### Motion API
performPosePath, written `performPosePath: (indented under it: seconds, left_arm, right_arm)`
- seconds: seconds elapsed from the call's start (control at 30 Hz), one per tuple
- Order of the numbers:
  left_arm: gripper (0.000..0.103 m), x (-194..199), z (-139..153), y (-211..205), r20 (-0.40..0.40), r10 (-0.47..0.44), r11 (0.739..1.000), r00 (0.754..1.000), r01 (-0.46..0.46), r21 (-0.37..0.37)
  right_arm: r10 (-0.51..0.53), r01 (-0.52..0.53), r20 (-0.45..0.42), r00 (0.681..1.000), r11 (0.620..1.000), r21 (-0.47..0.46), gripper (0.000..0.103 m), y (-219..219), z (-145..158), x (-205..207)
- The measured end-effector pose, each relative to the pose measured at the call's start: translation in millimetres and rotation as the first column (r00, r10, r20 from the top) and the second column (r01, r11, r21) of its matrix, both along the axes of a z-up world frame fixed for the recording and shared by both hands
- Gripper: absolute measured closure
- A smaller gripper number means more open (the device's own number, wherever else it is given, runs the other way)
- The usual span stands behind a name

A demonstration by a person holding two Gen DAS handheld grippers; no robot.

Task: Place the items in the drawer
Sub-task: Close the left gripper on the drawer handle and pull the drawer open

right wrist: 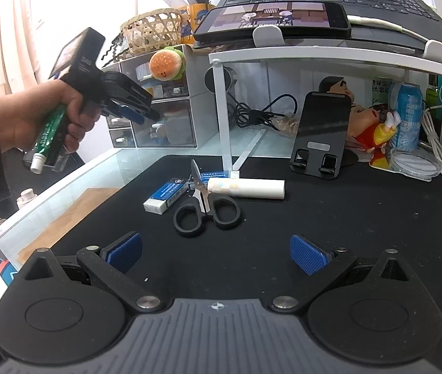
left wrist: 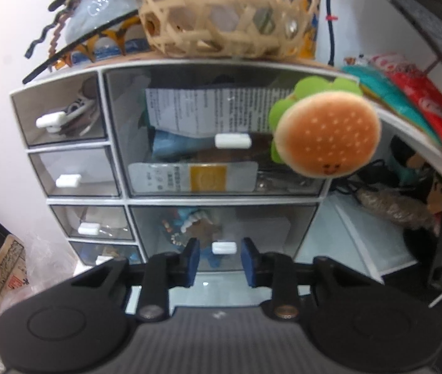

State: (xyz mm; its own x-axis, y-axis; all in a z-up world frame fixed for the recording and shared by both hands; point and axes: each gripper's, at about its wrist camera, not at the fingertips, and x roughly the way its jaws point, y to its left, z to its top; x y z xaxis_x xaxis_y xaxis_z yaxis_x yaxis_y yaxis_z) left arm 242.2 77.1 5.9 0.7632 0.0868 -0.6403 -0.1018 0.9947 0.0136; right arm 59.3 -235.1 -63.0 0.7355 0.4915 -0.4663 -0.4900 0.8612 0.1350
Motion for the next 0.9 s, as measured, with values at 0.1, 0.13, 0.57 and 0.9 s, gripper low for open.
performPosePath:
  seconds: [0.1,0.13,0.57,0.9]
  left_arm:
    - [0.073,4.0,-3.2,-3.3,-0.005,-0.02,0.999,1.0,0.021,0.042]
    - [0.073,5.0,-3.9,-3.5,-0.006,-0.024,0.999,1.0,0.024,0.048]
    - [0.083,8.6,-9.4,-1.3,-0.033,0.002,1.0,0.999,-0.003,-0.012]
    - [0.084,0.3,-13.0,-4.4,-0.011,0.001,1.0,1.0,0.0,0.005]
  right_arm:
    - [0.002,-0.002,-0.005,1.0,1.0,-0.001,0.0,-0.2,-2.2,2.0]
    - [0.003,-0.003,-0.007,1.0,1.0,-0.001,0.0,-0.3,-2.7,2.6]
    - [0.006,-0.006,-0.012,1.0,1.0,0.007,0.0,-0.9,-4.2,3.9]
    - [0.004,-0.004,-0.01,1.0,1.0,0.013,0.0,-3.4,-3.4,3.1]
